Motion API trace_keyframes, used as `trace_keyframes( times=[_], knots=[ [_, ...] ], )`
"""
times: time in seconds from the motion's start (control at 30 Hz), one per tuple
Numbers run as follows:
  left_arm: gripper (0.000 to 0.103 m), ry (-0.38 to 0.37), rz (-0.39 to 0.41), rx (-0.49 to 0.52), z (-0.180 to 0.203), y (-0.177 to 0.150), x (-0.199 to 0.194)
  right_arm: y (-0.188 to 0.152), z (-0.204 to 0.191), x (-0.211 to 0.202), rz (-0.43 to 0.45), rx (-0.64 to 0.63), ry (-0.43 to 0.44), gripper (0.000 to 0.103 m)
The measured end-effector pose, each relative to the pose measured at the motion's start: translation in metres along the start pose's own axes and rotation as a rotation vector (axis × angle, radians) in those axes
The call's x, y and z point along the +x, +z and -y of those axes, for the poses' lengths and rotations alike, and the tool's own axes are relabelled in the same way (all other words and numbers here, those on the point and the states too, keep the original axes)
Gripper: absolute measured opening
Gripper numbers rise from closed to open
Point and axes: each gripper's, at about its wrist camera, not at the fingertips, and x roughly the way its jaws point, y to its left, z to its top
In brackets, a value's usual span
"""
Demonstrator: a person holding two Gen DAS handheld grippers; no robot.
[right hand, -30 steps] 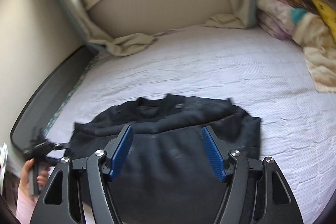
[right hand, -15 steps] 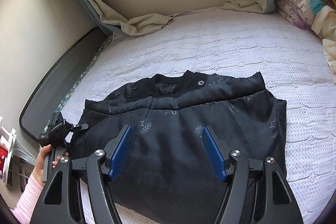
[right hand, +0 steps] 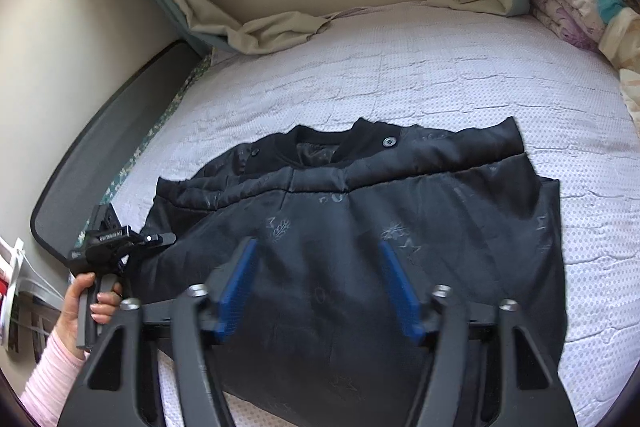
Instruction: Fold large clothes
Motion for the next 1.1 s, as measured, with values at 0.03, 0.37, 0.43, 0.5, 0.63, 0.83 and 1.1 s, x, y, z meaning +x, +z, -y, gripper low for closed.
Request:
trace_keyframes(
  times=[0.03,0.37,0.43,0.5,0.63,0.83,1.1],
  knots=[
    [0.051,-0.003,0.001,0.000,0.000,-0.001,-0.001,-0.001,-0.002,0.001,0.001,-0.014,-0.007,0.038],
    [0.043,-0.034,0.006,0.006,-0.003,-0.002,-0.014,-0.012,-0.037,0.034,-0.014,-0.176,-0.095,0.023],
    [0.041,-0.047,0.005,0.003,-0.004,-0.002,-0.016,-0.015,-0.038,0.046,-0.031,-0.198,-0.137,0.023],
    [0.040,-0.055,0.007,0.002,-0.004,-0.003,-0.018,-0.018,-0.039,0.055,-0.033,-0.219,-0.174,0.022],
    [0.037,-0.083,0.011,0.004,-0.002,-0.006,-0.024,-0.018,-0.035,0.065,-0.041,-0.220,-0.171,0.022],
    [0.033,-0.127,0.014,0.043,0.015,-0.012,-0.035,-0.019,-0.024,0.088,-0.079,-0.180,-0.156,0.017],
    [0.032,-0.161,0.008,0.114,0.062,-0.027,-0.041,-0.022,-0.017,0.109,-0.083,-0.191,-0.188,0.003]
  ],
)
